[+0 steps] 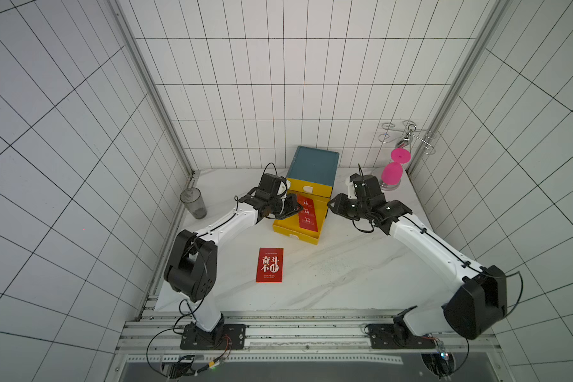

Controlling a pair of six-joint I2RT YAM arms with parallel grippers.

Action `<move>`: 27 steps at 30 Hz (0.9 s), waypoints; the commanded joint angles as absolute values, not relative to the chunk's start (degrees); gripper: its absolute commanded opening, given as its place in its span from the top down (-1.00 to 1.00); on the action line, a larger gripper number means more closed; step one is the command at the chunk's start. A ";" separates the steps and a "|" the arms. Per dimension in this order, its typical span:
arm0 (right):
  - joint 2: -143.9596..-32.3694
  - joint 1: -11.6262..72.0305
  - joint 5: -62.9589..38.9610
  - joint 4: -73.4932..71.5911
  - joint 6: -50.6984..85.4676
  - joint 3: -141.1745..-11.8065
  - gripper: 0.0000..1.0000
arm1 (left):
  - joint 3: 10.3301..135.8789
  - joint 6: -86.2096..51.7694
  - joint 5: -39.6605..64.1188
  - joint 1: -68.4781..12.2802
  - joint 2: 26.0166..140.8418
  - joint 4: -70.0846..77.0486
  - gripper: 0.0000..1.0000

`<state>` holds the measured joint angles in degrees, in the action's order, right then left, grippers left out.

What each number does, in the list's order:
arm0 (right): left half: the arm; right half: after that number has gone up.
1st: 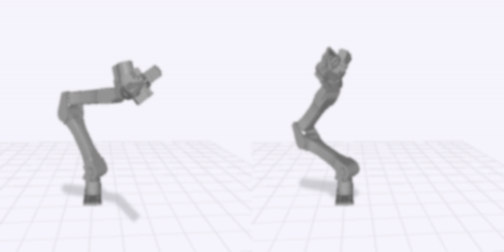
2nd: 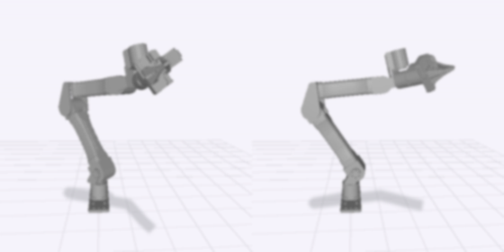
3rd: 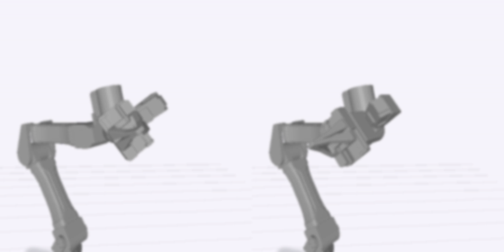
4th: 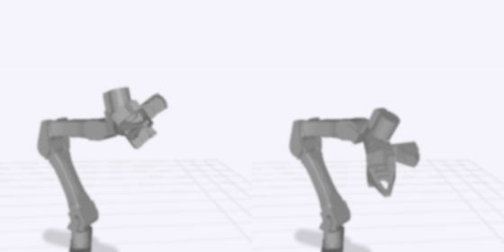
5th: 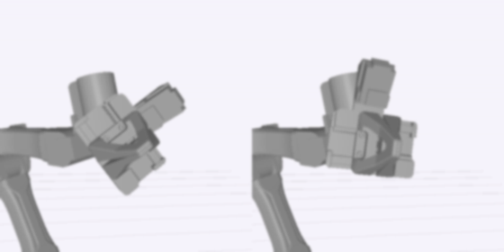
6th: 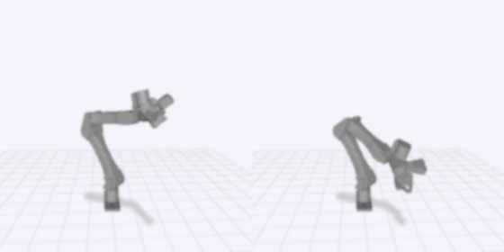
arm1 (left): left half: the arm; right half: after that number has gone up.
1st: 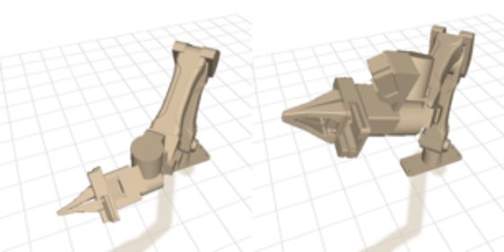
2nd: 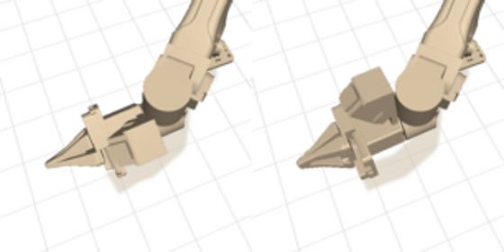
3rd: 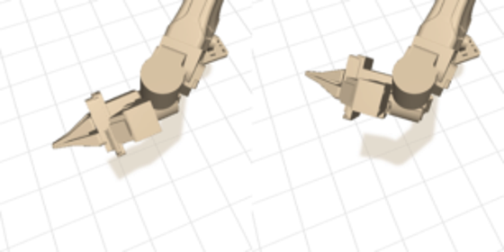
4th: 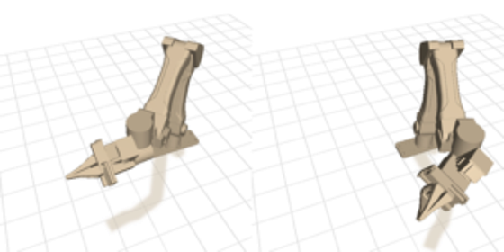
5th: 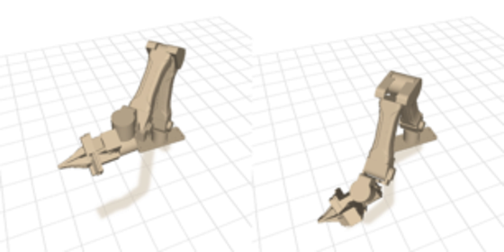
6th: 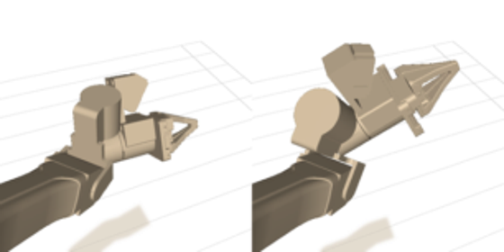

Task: Take the postcards out of the drawer
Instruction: Pick up the postcard from the drawer, then place the postcard at the center of the board.

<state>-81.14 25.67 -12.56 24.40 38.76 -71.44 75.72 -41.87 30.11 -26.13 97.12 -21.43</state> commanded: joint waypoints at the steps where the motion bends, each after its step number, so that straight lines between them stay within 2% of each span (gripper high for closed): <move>1: -77.80 23.68 -18.39 25.99 35.82 -71.20 0.25 | 72.94 -44.59 31.24 -24.93 91.85 -18.70 1.00; 7: -70.06 19.73 -34.91 22.85 34.36 -61.73 0.14 | 61.40 -47.06 35.28 -24.43 80.48 -10.75 1.00; 12: -60.12 19.51 -46.75 8.88 40.57 -47.13 0.05 | 44.23 -52.37 40.85 -24.86 70.12 8.66 1.00; 18: -51.47 20.02 -49.00 -4.77 48.71 -32.57 -0.03 | 31.46 -53.28 39.91 -30.20 60.72 15.52 1.00; 22: -49.40 23.25 -46.51 -9.27 51.91 -26.37 -0.04 | 26.47 -55.16 37.94 -34.27 58.76 19.38 1.00; 27: -50.07 28.29 -43.20 -13.25 54.06 -22.60 -0.03 | 21.45 -59.50 36.29 -35.43 58.99 28.06 1.00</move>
